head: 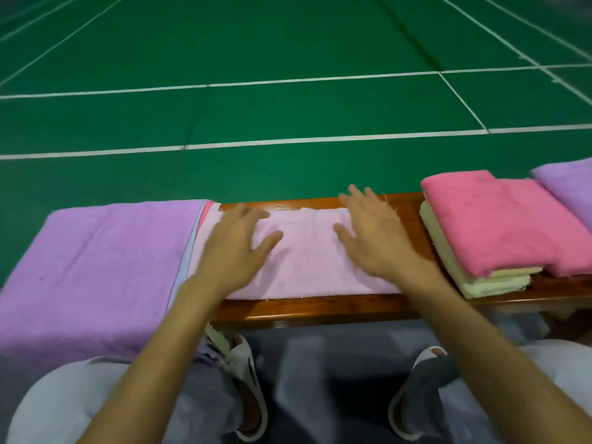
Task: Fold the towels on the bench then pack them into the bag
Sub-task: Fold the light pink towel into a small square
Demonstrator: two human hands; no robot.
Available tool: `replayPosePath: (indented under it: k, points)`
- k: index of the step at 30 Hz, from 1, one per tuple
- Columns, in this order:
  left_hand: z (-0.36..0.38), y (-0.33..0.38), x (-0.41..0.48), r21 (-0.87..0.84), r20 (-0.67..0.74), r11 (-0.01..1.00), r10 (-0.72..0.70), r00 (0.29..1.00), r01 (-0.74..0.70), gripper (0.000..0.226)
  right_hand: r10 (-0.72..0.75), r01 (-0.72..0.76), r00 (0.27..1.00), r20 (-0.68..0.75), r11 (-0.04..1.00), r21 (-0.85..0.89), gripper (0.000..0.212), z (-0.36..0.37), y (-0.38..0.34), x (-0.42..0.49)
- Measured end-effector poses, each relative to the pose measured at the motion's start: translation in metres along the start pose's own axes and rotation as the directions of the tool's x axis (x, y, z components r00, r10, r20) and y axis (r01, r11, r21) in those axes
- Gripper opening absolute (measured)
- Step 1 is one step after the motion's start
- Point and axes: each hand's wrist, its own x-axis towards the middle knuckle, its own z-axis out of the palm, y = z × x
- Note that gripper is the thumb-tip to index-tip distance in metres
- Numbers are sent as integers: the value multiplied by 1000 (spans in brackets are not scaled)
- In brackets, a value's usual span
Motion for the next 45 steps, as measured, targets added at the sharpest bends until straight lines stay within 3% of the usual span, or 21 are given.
replayPosePath:
  k: [1, 3, 6, 12, 17, 20, 23, 27, 33, 35, 37, 38, 39, 41, 42, 43, 44, 45]
  points:
    - [18, 9, 1, 1, -14, 999, 51, 999, -51, 57, -35, 35, 999, 15, 999, -5, 66, 18, -14, -2]
    - [55, 19, -2, 75, 86, 991, 101, 991, -107, 65, -113, 119, 990, 87, 991, -66, 69, 51, -34, -8]
    - [83, 11, -5, 211, 177, 976, 17, 984, -55, 73, -139, 157, 983, 120, 976, -149, 71, 72, -27, -9]
    - [76, -28, 6, 303, 96, 950, -107, 990, 73, 73, -36, 41, 999, 33, 988, -151, 68, 64, 34, -5]
    - [78, -24, 4, 297, 96, 953, -92, 991, 59, 73, 68, -64, 998, 18, 982, -178, 74, 53, 61, -6]
    - [79, -20, 1, 297, 95, 953, -97, 991, 64, 75, 157, -164, 982, -103, 985, -59, 78, 52, 53, -12]
    - [76, -11, -2, 271, 76, 962, -58, 995, 36, 76, 424, -413, 861, -281, 905, 100, 84, 41, 45, -12]
    - [84, 15, -6, 255, 121, 965, 35, 992, -65, 74, 553, -523, 818, -159, 830, 195, 65, 23, 49, -3]
    - [98, 31, 0, 249, 163, 967, 7, 987, -48, 80, 473, -413, 880, -40, 805, 427, 27, -4, 61, 7]
    - [96, 45, 2, 150, 178, 988, -5, 984, -23, 81, 457, -379, 888, -59, 798, 469, 26, -25, 60, 6]
    - [93, 61, 9, -187, 186, 980, -32, 982, 68, 73, 434, -334, 886, -162, 841, 427, 36, -49, 54, 0]
    - [88, 69, 13, -421, 182, 896, -71, 981, 143, 68, 412, -302, 882, -229, 867, 396, 42, -60, 47, -3]
    - [81, 78, 18, -635, 197, 738, -129, 972, 227, 64, 384, -266, 881, -276, 885, 381, 49, -66, 39, -5]
    - [66, 91, 28, -884, 348, 258, -192, 918, 389, 65, 293, -166, 918, -268, 896, 411, 65, -69, 15, -4]
    - [59, 94, 31, -888, 457, -10, -135, 879, 460, 70, 222, -95, 953, -205, 863, 495, 72, -63, 1, -2]
    - [53, 90, 33, -838, 527, -210, -68, 847, 504, 77, 134, -33, 984, -120, 788, 614, 78, -56, -11, -1]
    - [46, 86, 33, -789, 554, -329, -15, 833, 519, 81, 47, -10, 998, -29, 682, 731, 82, -49, -23, 0]
    - [40, 82, 31, -760, 566, -386, 4, 825, 523, 77, -19, -26, 999, 45, 585, 810, 84, -42, -32, 0]
